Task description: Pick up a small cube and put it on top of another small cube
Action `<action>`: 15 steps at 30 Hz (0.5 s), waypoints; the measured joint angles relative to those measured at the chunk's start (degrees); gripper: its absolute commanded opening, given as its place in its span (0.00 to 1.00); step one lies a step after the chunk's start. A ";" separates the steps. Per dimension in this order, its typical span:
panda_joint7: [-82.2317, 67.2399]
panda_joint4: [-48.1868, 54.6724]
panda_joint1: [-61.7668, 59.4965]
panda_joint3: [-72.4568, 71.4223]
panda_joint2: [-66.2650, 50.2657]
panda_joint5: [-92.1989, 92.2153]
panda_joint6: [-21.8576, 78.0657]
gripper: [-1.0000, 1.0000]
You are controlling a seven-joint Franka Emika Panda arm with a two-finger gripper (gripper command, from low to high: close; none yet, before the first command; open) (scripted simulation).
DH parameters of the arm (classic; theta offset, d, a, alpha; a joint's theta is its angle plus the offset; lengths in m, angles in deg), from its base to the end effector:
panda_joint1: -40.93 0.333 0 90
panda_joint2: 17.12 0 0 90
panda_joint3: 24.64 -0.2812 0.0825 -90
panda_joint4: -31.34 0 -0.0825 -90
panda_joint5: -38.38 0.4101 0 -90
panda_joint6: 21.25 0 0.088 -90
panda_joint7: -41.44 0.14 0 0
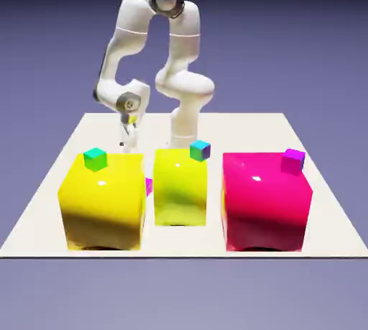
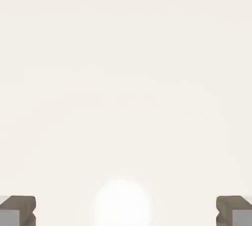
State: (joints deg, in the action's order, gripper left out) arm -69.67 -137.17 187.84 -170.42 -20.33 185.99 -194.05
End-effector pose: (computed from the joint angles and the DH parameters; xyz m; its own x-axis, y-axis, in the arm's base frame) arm 0.0614 -0.2227 0.0794 -0.2607 -0.9399 0.2207 -0.9395 0.1943 -0.2823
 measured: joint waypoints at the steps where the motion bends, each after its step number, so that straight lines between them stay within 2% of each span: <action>1: -2.19 -0.11 1.70 -2.08 -0.51 2.10 0.02 0.50; 8: -17.50 -0.86 15.93 -16.61 -4.08 16.82 0.14 0.50; 10: -18.32 -0.90 16.70 -17.39 -4.27 17.61 0.14 0.50; 15: -16.16 2.12 17.11 -18.59 6.10 17.71 7.49 0.50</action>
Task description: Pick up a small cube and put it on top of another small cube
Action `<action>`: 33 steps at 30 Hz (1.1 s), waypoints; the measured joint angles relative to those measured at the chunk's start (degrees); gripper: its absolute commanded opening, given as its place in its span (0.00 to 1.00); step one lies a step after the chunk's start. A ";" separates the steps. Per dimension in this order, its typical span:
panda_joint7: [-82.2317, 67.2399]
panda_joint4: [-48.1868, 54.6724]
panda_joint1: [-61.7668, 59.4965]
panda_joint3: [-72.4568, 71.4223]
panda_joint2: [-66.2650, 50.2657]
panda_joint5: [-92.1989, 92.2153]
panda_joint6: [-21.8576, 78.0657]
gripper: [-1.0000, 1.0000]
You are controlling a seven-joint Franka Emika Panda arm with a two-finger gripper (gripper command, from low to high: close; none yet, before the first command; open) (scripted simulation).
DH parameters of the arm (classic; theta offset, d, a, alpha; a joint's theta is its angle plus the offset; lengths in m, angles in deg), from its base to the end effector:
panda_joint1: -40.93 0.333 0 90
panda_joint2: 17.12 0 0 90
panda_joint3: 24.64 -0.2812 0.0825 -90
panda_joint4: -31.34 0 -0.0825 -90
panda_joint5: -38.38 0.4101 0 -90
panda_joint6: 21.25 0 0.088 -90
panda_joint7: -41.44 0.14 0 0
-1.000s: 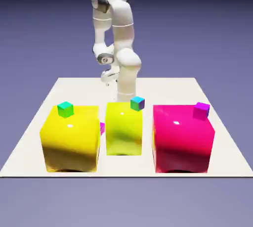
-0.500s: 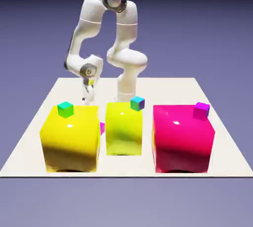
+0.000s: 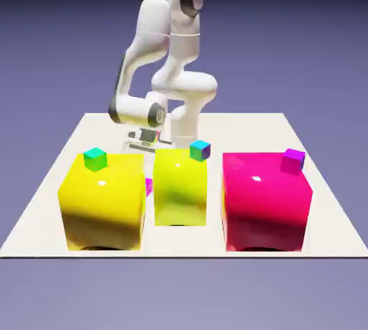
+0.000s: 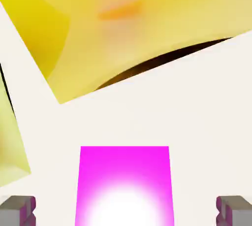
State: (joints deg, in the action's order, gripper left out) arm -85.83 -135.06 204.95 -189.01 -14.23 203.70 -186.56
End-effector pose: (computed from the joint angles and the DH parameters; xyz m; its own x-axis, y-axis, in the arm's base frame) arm 0.1929 -0.1378 0.0588 0.2949 -0.9061 0.3034 -0.8736 -0.3843 -0.2985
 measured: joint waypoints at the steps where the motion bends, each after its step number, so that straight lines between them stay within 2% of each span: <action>1: 0.43 0.60 0.08 -0.24 2.08 0.02 1.47 0.50; 4: 1.73 2.41 0.32 -0.96 8.30 0.08 5.88 0.50; 5: 1.85 2.59 0.34 -1.03 8.91 0.09 6.31 0.00; 7: 1.85 2.59 0.34 -1.03 8.91 0.10 6.31 0.00; 16: -2.08 -2.84 -0.38 1.14 -9.76 -0.05 -6.91 0.00; 18: -2.21 -3.01 -0.40 1.21 -10.37 -0.05 -7.34 0.00; 33: -4.51 14.26 -30.80 32.21 -12.39 -37.50 12.61 0.00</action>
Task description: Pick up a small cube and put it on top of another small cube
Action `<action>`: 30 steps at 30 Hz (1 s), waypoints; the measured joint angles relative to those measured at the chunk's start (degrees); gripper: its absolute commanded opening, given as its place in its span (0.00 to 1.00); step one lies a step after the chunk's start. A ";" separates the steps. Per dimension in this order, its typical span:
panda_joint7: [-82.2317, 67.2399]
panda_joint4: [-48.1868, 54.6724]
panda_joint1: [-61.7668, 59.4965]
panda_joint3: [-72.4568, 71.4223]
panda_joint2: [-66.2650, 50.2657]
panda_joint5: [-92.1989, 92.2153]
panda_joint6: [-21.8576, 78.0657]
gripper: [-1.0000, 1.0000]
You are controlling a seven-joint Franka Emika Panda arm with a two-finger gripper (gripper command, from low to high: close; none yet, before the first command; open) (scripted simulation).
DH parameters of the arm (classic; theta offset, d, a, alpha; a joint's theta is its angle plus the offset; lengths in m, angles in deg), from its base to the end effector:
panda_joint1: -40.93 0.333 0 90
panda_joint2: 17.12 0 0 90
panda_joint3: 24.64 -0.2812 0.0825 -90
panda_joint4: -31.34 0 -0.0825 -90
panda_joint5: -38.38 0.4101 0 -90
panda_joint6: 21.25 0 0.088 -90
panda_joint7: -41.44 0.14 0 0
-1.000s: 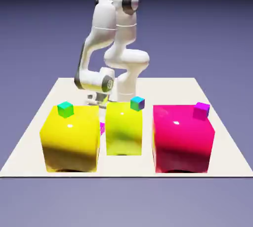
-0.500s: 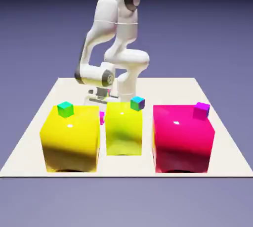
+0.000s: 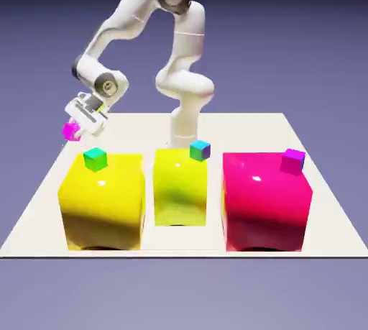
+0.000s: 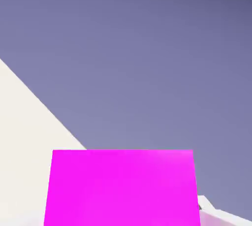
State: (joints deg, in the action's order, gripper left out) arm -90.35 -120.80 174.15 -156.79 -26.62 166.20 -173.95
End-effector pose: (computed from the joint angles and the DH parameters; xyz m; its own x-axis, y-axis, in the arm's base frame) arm -0.0254 -0.4347 0.1879 -0.1312 -0.6067 0.7840 -0.9178 -0.2247 -0.3274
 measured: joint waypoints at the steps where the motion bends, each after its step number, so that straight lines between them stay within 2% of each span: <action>1: -0.15 1.15 -2.03 2.07 -0.13 -2.50 1.33 0.00; 30: -4.70 34.56 -60.79 62.04 -4.05 -74.91 39.91 0.00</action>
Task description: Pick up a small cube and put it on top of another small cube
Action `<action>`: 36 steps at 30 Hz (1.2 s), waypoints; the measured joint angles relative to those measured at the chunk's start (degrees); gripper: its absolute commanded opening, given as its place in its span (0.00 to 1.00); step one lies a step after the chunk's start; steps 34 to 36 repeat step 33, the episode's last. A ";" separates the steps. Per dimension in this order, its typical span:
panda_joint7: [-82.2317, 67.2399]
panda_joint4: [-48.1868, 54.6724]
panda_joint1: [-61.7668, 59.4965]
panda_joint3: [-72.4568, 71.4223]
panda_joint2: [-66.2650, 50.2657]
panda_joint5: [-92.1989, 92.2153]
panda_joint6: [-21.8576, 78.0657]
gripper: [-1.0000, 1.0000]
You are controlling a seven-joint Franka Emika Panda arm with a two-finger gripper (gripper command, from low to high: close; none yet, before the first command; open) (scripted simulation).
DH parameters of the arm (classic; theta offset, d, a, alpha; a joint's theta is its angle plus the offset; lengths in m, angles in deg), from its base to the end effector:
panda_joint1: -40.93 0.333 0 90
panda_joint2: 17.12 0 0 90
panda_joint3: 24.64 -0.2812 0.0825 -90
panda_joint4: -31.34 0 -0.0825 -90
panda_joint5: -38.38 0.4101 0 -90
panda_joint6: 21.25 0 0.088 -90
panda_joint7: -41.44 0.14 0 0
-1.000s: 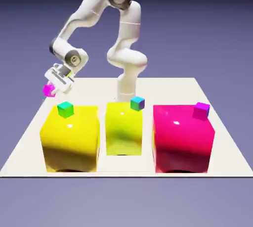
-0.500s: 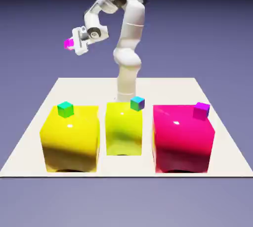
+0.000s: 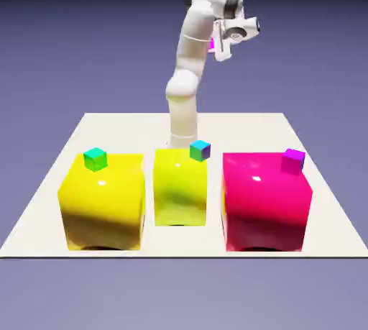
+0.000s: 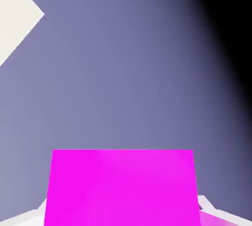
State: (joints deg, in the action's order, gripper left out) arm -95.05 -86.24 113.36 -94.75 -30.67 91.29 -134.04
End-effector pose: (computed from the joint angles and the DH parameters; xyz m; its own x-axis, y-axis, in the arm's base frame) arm -0.5021 0.2993 0.3532 -0.0060 -0.5969 0.8023 -0.8302 0.4502 0.3288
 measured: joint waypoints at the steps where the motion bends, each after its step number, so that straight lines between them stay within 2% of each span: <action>1: -0.16 1.15 -2.03 2.07 -0.13 -2.49 1.33 0.00; 24: -3.89 27.64 -48.61 49.63 -3.23 -59.72 31.93 0.00; 30: -3.93 17.01 -50.74 51.09 -1.37 -60.87 23.22 0.00; 31: -3.93 15.70 -50.86 51.13 -1.15 -60.85 22.13 1.00; 36: -3.93 15.70 -50.85 51.13 -1.15 -60.72 22.14 1.00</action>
